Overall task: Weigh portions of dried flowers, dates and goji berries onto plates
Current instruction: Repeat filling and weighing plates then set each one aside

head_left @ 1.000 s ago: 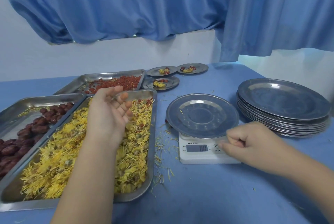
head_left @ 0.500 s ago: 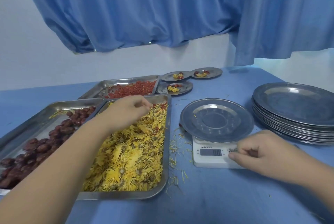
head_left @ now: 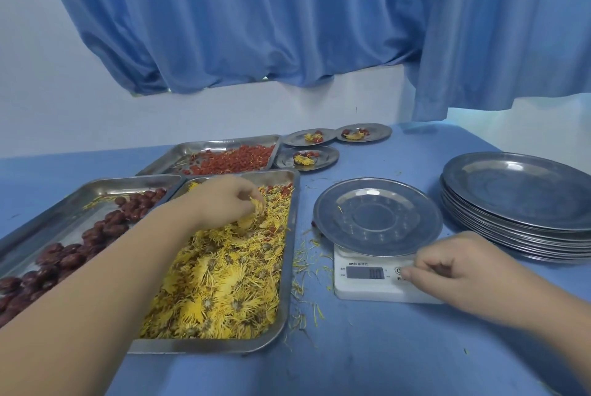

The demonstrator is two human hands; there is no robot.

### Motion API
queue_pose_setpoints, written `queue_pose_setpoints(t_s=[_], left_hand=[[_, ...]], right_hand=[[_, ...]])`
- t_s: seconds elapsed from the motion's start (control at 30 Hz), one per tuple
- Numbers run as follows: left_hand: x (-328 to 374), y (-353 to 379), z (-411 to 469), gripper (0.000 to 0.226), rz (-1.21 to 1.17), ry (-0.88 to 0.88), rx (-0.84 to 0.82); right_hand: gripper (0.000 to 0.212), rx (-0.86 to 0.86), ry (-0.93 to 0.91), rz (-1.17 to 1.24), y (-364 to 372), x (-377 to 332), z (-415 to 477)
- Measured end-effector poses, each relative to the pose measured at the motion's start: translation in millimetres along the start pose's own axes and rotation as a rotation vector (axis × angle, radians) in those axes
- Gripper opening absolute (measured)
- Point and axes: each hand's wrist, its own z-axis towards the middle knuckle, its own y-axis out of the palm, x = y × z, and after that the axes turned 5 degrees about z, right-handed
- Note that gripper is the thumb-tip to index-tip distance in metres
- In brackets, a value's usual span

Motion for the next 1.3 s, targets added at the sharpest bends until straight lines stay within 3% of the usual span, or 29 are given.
queue_pose_setpoints(t_s=[0.2,0.43,0.73,0.97,1.1,1.3], left_hand=[[12,-6,-3,0.016,-0.420,-0.051,0.056],[52,9,4,0.017,-0.584,-0.036,0.008],[112,39,37,0.016,-0.271,0.229,0.090],[135,54,52,0.028,0.251,0.481,0.194],[129,67,36,0.040,0.214,0.552,0.269],[87,51,13,0.031,0.029,0.503,0.278]], right_hand=[[0.040,0.005,0.005,-0.020,0,0,1],[0.039,0.035,0.010,0.018,-1,2,1],[0.037,0.055,0.068,0.052,-3,6,4],[0.041,0.060,0.056,0.035,-3,7,4],[0.043,0.070,-0.006,0.014,-2,7,4],[0.045,0.106,-0.136,-0.030,6,-4,7]])
